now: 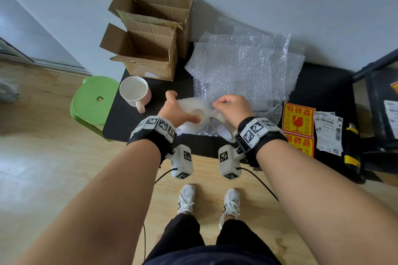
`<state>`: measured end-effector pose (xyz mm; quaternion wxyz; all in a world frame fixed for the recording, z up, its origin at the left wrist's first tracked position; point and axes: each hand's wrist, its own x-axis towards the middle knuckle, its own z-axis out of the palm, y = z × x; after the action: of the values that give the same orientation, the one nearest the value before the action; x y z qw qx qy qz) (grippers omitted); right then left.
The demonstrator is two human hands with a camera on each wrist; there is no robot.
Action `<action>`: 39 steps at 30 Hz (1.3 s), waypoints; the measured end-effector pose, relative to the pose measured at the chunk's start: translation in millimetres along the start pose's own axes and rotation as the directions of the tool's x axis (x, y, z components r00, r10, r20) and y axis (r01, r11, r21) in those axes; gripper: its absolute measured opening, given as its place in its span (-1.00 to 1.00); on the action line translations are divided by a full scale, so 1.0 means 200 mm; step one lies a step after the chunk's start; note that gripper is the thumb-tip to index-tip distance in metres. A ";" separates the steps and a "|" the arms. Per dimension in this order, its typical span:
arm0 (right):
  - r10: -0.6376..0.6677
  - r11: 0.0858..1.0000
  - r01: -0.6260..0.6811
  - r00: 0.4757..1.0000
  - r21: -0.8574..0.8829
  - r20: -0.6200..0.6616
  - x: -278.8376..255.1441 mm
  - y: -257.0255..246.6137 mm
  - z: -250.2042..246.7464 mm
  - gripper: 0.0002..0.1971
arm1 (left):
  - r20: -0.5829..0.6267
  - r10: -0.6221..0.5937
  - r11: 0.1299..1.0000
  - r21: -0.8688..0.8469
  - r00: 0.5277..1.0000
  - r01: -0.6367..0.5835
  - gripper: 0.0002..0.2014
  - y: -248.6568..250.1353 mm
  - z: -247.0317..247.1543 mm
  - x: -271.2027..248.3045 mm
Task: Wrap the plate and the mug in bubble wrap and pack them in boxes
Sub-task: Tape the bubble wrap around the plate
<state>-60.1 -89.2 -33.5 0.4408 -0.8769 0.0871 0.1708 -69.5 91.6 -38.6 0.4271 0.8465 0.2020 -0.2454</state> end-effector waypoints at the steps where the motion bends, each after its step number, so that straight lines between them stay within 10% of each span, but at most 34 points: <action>1: 0.003 1.000 -0.003 1.000 0.008 -0.003 0.00 0.01 -0.01 -0.88 | 0.010 0.017 1.000 0.005 1.000 -0.018 0.11 0.01 0.00 -0.01; 7: -0.001 1.000 0.001 1.000 0.013 -0.021 -0.03 0.00 -0.06 -0.88 | 0.105 0.028 0.997 0.073 0.994 -0.036 -0.68 0.05 -0.07 -0.04; 17: -0.013 1.000 0.014 1.000 0.019 -0.028 -0.09 -0.08 -0.08 -0.88 | 0.186 0.173 0.908 0.351 0.967 -0.230 -0.68 0.05 -0.14 -0.16; 28: -0.031 0.999 0.034 0.995 0.033 -0.090 -0.12 -0.12 -0.05 -0.86 | 0.133 0.471 0.514 0.762 0.872 -0.394 -0.66 -0.09 0.01 -0.23; 39: -0.010 1.000 0.012 0.997 0.024 -0.072 -0.17 -0.07 0.00 -0.84 | -0.134 0.439 0.825 0.453 0.888 -0.339 -0.74 -0.18 0.08 -0.28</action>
<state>-87.9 -79.6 -9.7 0.4487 -0.8776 0.1003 0.1355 -138.0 92.1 -36.4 0.2509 0.9638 0.0153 -0.0889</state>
